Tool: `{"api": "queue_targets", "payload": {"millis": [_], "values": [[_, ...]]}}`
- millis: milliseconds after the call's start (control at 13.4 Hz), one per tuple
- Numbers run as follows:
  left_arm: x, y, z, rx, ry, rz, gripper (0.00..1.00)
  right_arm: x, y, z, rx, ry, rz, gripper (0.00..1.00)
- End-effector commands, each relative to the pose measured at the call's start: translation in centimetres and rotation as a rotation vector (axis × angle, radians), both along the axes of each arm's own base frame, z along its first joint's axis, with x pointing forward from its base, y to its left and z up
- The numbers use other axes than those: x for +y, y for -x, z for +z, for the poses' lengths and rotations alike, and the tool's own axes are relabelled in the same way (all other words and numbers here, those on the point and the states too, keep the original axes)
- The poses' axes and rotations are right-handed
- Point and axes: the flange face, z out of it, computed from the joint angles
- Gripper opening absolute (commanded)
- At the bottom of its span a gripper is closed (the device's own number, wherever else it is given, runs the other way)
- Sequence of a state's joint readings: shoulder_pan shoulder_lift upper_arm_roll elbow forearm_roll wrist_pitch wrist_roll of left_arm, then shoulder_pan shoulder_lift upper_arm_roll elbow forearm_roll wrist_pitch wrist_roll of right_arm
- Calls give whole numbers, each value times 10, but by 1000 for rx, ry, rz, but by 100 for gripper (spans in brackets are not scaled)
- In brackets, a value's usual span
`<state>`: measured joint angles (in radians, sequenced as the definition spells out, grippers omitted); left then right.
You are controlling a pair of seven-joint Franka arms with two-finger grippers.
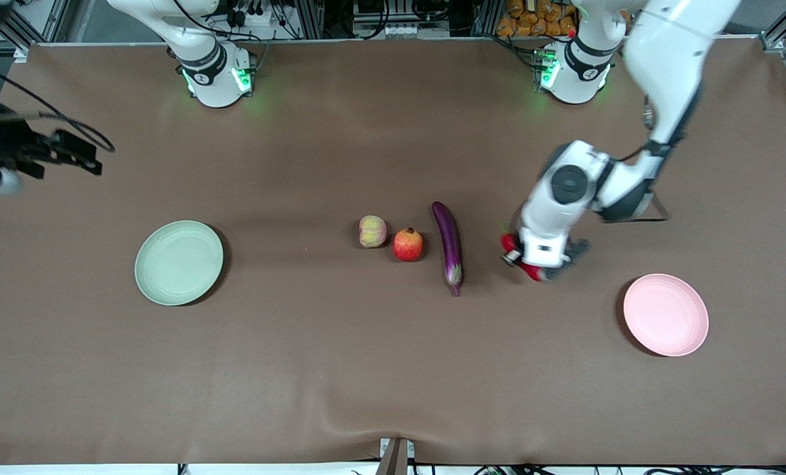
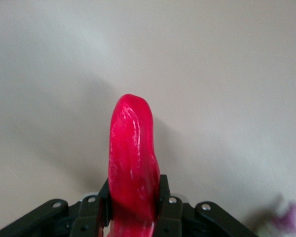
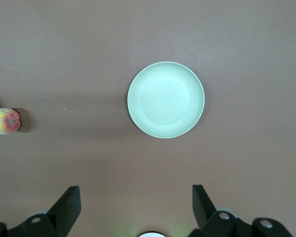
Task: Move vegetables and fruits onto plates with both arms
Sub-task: 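Place the chili on the pink plate while the right gripper reaches the peach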
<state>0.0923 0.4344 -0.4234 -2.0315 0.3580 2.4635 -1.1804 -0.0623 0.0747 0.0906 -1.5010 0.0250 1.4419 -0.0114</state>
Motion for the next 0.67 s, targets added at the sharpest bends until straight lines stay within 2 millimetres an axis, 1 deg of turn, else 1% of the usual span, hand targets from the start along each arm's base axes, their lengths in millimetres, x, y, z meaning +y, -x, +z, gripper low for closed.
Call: {"api": "queue_targets", "payload": {"millis": [0,75,149,224,299,373,448,598], "values": [[86,-33,35,21,-72,-114,0,8,-12,-18,33,-19,17,100],[116,-42,43,27,-83,-162,0,26,-17,-27,42,-33,39,100],[148,-52,49,26,-88,-218,0,54,-19,-32,36,-38,59,100],[183,-59,48,29,-91,-268,0,78,-21,-44,50,-25,4,100],[209,-66,39,38,-81,-321,0,105,-21,-56,70,-8,-59,100],[232,-76,37,33,-76,-367,0,137,-22,-72,83,11,-113,100],[253,-82,31,34,-71,-420,0,163,-24,-90,106,2,-174,100],[281,-95,21,23,-65,-504,0,219,-26,-125,127,-12,-293,100]]}}
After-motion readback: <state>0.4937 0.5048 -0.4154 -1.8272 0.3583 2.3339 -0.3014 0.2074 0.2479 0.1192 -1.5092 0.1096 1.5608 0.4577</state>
